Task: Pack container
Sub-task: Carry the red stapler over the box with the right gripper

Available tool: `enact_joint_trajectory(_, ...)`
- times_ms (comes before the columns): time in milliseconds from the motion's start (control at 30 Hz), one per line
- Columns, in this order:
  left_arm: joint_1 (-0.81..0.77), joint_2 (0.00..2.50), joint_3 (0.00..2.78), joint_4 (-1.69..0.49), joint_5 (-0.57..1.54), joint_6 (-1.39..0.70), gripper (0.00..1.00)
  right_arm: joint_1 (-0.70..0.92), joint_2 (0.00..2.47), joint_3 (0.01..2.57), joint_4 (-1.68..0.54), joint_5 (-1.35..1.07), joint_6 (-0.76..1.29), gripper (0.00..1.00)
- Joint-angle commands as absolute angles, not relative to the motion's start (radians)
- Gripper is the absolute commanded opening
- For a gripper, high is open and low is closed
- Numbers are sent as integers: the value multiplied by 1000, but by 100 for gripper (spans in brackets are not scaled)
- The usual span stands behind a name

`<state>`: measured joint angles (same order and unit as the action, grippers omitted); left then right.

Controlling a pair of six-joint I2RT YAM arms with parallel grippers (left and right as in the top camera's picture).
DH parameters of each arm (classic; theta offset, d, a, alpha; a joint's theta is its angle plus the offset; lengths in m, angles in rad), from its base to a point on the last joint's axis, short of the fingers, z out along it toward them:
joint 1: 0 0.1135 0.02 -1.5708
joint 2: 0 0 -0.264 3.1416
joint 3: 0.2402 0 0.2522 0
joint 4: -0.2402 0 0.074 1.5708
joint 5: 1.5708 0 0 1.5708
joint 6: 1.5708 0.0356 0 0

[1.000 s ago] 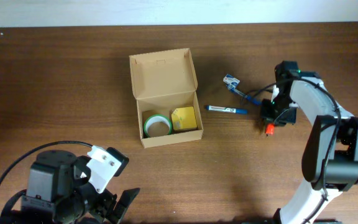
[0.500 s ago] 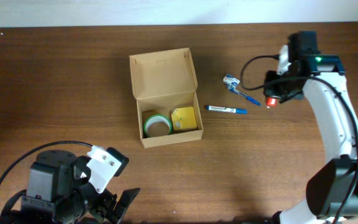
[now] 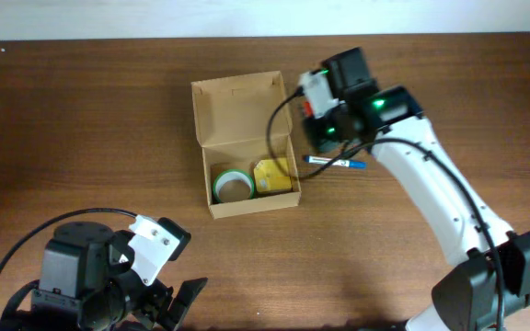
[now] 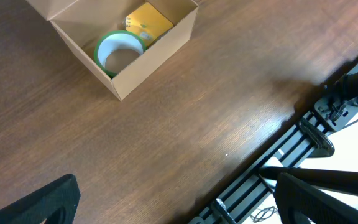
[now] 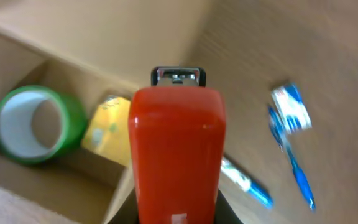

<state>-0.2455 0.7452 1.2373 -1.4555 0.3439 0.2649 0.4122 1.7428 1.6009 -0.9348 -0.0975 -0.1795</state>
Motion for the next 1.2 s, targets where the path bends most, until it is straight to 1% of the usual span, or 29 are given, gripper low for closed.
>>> enact_joint_trajectory(0, -246, 744, 1248, -1456, 362, 255, 100, 470, 1729, 1629, -915, -110, -396, 4)
enact_joint_trajectory(100, -246, 745, 1248, -1456, 362, 255, 100, 509, 1743, 1628, -917, -131, -542, 4)
enact_joint_trajectory(233, -246, 744, 1248, -1456, 362, 255, 100, 550, 1771, 1627, -931, -225, -744, 4)
enact_joint_trajectory(467, -246, 745, 1248, -1456, 361, 255, 100, 594, 1823, 1627, -985, -263, -941, 4)
enact_joint_trajectory(867, -246, 744, 1248, -1456, 362, 255, 100, 611, 1938, 1626, -1065, -247, -965, 4)
enact_joint_trajectory(1167, -246, 745, 1248, -1456, 361, 255, 100, 611, 1990, 1626, -1061, -232, -965, 4)
